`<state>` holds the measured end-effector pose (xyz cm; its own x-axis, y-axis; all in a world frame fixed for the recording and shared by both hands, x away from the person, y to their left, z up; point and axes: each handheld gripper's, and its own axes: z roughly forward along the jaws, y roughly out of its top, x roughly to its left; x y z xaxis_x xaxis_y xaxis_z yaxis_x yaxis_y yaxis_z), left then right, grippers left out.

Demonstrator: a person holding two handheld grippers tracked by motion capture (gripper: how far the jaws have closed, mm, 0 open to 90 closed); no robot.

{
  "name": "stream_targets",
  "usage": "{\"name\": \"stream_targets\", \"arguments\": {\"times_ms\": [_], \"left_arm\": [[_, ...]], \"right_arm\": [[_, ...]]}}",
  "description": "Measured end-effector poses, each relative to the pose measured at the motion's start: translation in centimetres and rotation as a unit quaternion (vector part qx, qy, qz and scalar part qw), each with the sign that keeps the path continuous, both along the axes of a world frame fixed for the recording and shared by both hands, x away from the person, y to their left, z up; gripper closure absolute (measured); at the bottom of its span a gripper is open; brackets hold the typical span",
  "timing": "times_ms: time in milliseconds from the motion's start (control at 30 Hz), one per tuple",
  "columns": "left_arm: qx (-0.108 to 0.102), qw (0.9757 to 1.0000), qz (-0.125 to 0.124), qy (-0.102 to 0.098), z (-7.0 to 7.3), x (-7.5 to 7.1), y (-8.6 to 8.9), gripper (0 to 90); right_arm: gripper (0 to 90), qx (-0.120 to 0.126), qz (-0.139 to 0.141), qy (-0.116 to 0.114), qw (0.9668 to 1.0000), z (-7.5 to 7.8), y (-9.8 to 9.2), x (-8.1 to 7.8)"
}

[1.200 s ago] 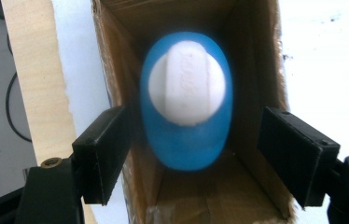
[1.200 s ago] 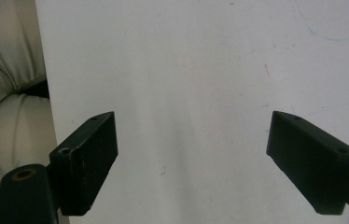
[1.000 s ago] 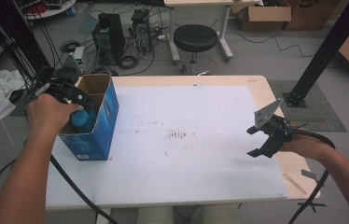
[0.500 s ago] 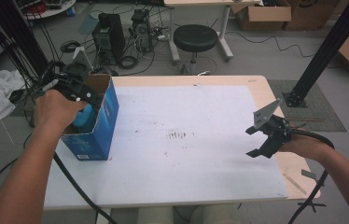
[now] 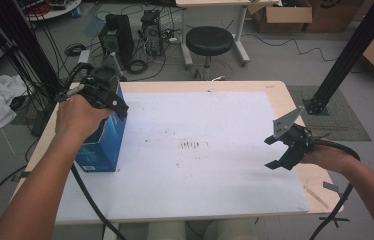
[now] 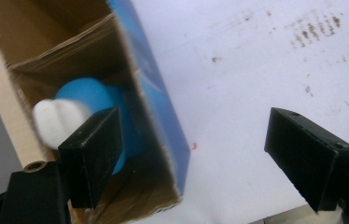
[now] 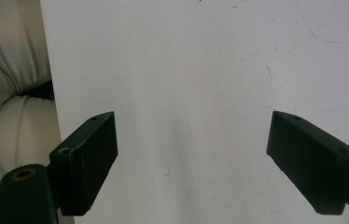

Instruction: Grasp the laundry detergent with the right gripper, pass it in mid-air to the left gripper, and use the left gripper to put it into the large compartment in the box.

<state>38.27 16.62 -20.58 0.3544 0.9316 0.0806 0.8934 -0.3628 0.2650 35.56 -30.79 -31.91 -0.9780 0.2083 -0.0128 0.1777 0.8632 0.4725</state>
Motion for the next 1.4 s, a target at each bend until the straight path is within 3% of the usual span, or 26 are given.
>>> {"name": "stream_targets", "arguments": {"times_ms": [300, 667, 900, 1200, 1400], "left_arm": [[0.0, 0.9987, -0.051, -0.006, -0.3, 0.1, -3.2, 19.8], [-0.006, 0.9955, -0.095, -0.005, -1.1, 0.4, -6.2, 19.9], [-0.007, 0.9922, -0.124, 0.003, -2.2, 0.8, -8.2, 20.0], [-0.017, 0.987, -0.159, -0.008, -3.3, 1.5, -10.4, 20.3], [-0.017, 0.9818, -0.189, -0.011, -3.7, 1.4, -11.1, 20.4]], "right_arm": [[16.0, -0.001, -0.003, 0.001, 1.0, 0.1, 0.0, -0.1], [16.0, -0.001, -0.006, 0.002, 1.0, 0.4, 0.3, -0.2], [16.0, -0.002, -0.006, 0.003, 1.0, 0.5, 0.3, -0.1], [16.0, -0.002, -0.007, 0.005, 1.0, 0.5, 0.6, 0.4], [16.0, -0.004, -0.004, 0.006, 1.0, 0.8, 1.1, 0.5]]}}
